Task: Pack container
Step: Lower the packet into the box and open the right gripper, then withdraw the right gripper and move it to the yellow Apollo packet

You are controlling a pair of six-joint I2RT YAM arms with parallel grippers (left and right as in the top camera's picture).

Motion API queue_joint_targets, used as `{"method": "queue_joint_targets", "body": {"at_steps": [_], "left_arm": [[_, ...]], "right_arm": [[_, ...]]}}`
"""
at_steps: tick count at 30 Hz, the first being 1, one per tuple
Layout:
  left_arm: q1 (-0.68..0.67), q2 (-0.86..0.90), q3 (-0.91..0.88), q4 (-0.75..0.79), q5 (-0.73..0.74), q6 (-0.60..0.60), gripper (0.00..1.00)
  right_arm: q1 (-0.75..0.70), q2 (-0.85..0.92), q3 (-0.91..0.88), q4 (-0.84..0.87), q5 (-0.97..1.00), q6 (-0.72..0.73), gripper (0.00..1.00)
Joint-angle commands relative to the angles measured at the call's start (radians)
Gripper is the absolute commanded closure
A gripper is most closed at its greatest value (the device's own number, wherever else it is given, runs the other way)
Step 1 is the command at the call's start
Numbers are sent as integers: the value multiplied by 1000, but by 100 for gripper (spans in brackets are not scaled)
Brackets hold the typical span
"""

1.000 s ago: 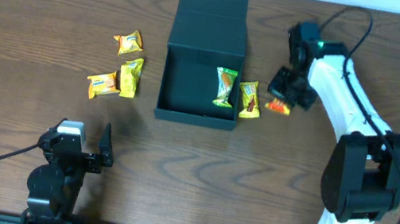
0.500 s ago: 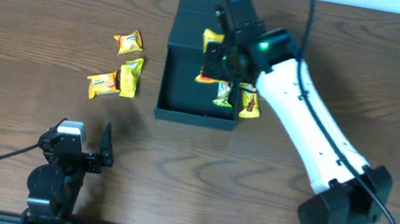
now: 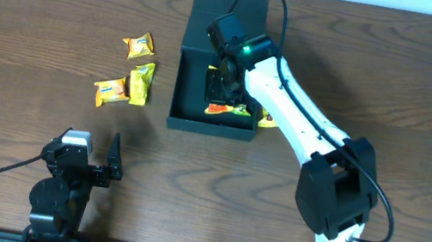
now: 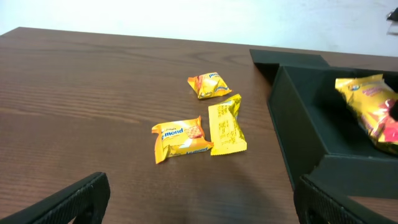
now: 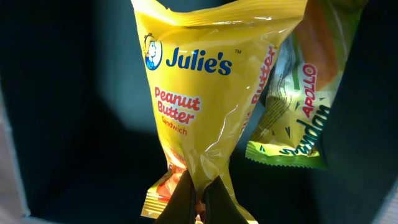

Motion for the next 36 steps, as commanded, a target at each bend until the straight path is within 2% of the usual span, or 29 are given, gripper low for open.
{"method": "queue_joint_targets", "body": {"at_steps": [1, 9, 27, 28, 29, 30, 36], "left_arm": [[6, -5, -14, -33, -6, -3, 4], [6, -5, -14, -33, -6, -3, 5], [6, -5, -14, -33, -6, -3, 5], [6, -5, -14, -33, -6, -3, 5], [6, -5, -14, -33, -6, -3, 5], [6, -5, -14, -33, -6, -3, 5], [6, -5, -14, -33, -6, -3, 5]], "right_arm": [[5, 28, -11, 0, 13, -14, 99], [-16, 92, -11, 22, 0, 26, 99], [-98, 100, -11, 49, -13, 61, 98], [-98, 100, -11, 54, -16, 61, 89], [-98, 100, -11, 58, -17, 62, 72], [-98, 100, -11, 58, -16, 62, 67], [-98, 100, -11, 68, -16, 61, 61]]}}
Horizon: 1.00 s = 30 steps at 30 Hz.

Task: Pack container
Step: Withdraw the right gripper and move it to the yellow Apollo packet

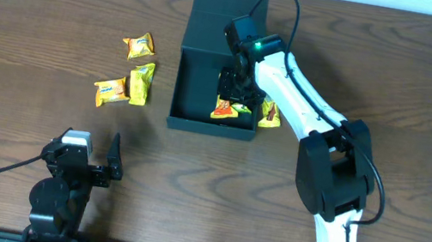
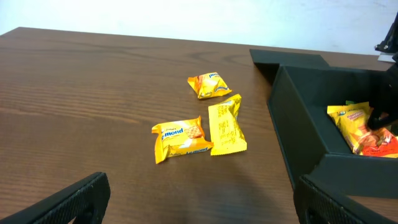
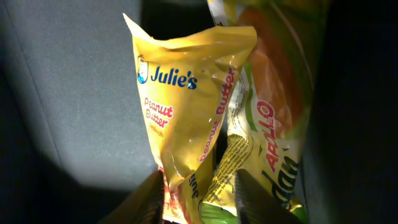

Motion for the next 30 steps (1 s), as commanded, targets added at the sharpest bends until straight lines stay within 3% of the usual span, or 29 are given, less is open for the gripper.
{"method": "queue_joint_targets", "body": {"at_steps": [1, 3, 6, 8, 12, 19, 24, 28, 30], "left_arm": [[6, -5, -14, -33, -6, -3, 4], [6, -5, -14, -33, -6, -3, 5], [6, -5, -14, -33, -6, -3, 5], [6, -5, -14, -33, -6, -3, 4], [6, -5, -14, -33, -6, -3, 4], [6, -5, -15, -33, -6, -3, 5], [6, -5, -15, -33, -6, -3, 4], [6, -5, -14, -33, -6, -3, 5], [6, -5, -14, -33, -6, -3, 5]], "right_arm": [[-8, 5, -5, 6, 11, 6, 61], [-8, 5, -5, 10, 11, 6, 63], [-8, 5, -5, 19, 11, 7, 76], [-8, 5, -5, 23, 11, 14, 76], [-8, 4, -5, 27, 11, 14, 55], [-18, -41, 15, 1, -50, -11, 57], [-25, -171, 49, -4, -45, -60, 57], [-39, -321, 58, -20, 86, -105, 53], [-61, -377, 58, -47, 174, -126, 46]]}}
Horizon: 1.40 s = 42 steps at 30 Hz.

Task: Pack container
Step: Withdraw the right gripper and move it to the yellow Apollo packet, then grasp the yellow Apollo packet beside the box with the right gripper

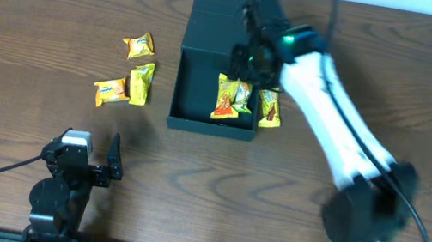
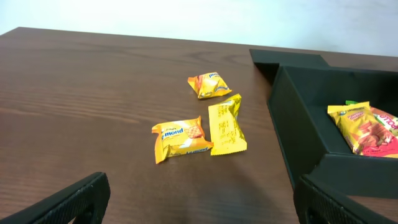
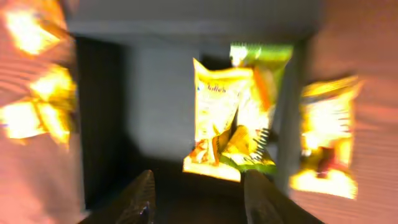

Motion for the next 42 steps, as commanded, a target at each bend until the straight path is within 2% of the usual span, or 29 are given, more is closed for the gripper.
{"method": "queue_joint_targets", "body": {"at_steps": [1, 4, 6, 8, 10, 16, 23, 29, 37, 42], "left_arm": [[6, -5, -14, -33, -6, -3, 4], [6, -5, -14, -33, -6, -3, 5], [6, -5, -14, -33, -6, -3, 4], [6, -5, -14, -33, -6, -3, 4], [6, -5, -14, -33, -6, -3, 4], [6, -5, -14, -33, -7, -3, 5], [6, -5, -14, -33, -6, -3, 4], [6, -5, -14, -33, -6, -3, 4], [6, -5, -15, -33, -6, -3, 4], [6, -5, -14, -33, -6, -3, 4]], "right_arm": [[-53, -129, 32, -35, 182, -70, 45], [-119, -144, 31, -82, 219, -104, 45], [-181, -133, 2, -113, 207, -106, 48], [-247, -117, -83, -105, 136, -109, 55], [-282, -117, -167, -72, 64, -138, 55], [-302, -116, -395, 82, -87, -185, 50], [-308, -116, -566, 205, -280, -247, 54], [-308, -116, -642, 283, -305, -252, 54], [-308, -116, -651, 356, -301, -247, 55], [-308, -95, -655, 353, -294, -248, 60]]}}
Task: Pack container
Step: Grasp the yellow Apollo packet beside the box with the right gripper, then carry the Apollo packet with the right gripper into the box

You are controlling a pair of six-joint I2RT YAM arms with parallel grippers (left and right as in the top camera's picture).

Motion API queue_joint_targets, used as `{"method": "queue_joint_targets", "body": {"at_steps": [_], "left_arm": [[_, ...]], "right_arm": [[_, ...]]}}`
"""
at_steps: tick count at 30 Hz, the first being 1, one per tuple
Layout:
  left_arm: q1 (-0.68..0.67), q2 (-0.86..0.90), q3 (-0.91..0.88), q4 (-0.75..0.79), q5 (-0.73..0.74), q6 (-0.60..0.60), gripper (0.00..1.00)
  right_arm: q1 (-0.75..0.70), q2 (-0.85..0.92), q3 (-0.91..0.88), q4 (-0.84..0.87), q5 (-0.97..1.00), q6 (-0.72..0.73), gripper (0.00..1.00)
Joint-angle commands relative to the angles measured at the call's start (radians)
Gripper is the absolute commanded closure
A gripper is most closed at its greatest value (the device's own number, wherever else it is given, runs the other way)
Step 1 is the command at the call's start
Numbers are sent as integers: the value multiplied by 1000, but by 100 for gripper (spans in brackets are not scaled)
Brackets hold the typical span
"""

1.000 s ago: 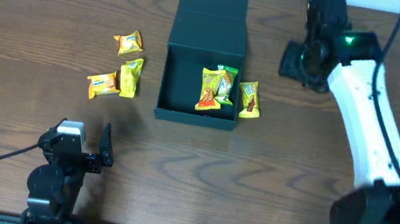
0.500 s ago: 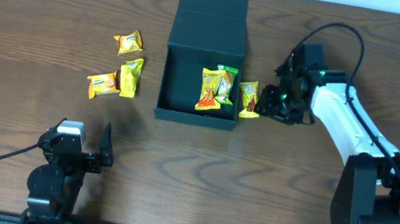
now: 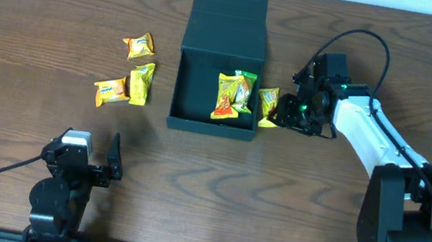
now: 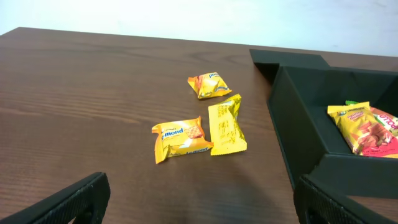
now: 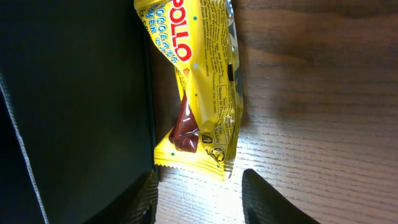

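The black container (image 3: 221, 61) stands open at mid-table, holding a yellow Julie's pack (image 3: 227, 97) and a green Apollo pack (image 3: 244, 89). A yellow Apollo chocolate pack (image 3: 267, 106) lies on the table against the container's right wall (image 5: 74, 93). My right gripper (image 3: 291, 115) is open just beside this pack (image 5: 202, 93), its fingertips (image 5: 140, 199) spread on either side of the pack's near end, nothing held. Three yellow snack packs (image 3: 138, 44), (image 3: 141, 82), (image 3: 110, 91) lie left of the container. My left gripper (image 3: 91, 166) rests open near the front edge.
The container's lid (image 3: 229, 10) lies flat behind the box. In the left wrist view the three loose packs (image 4: 210, 84), (image 4: 226, 126), (image 4: 180, 139) lie ahead, with the container's wall (image 4: 298, 137) to the right. Bare wood surrounds them.
My right gripper, then open above the back of the container, is now low at the right of the container, by the yellow Apollo pack outside it. The left arm has not moved.
My right gripper was shut on the Julie's pack inside the container. Then it was open, with the pack lying beside the green Apollo pack. Then it was higher over the box, and now it is beside the pack outside the right wall.
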Motion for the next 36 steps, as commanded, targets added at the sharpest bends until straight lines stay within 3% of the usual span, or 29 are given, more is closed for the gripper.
{"method": "queue_joint_targets", "body": {"at_steps": [1, 4, 9, 12, 16, 19, 28, 36], "left_arm": [[6, -5, -14, -33, -6, -3, 4], [6, -5, -14, -33, -6, -3, 5], [6, -5, -14, -33, -6, -3, 4], [6, -5, -14, -33, -6, -3, 4], [6, -5, -14, -33, -6, -3, 4], [6, -5, -14, -33, -6, -3, 4], [6, -5, -15, -33, -6, -3, 5], [6, -5, -14, -33, -7, -3, 4]], "right_arm": [[-3, 23, -6, 0, -8, -13, 62], [-3, 69, -6, 3, -38, -9, 67], [-3, 85, -6, 11, -40, -9, 67], [-3, 85, -6, 29, -40, -8, 88], [-3, 85, -6, 44, -39, -9, 90], [-3, 85, -6, 51, -37, -9, 98], [-6, 64, 55, 1, -44, -9, 99], [-4, -50, 311, -114, -44, -9, 99]]}}
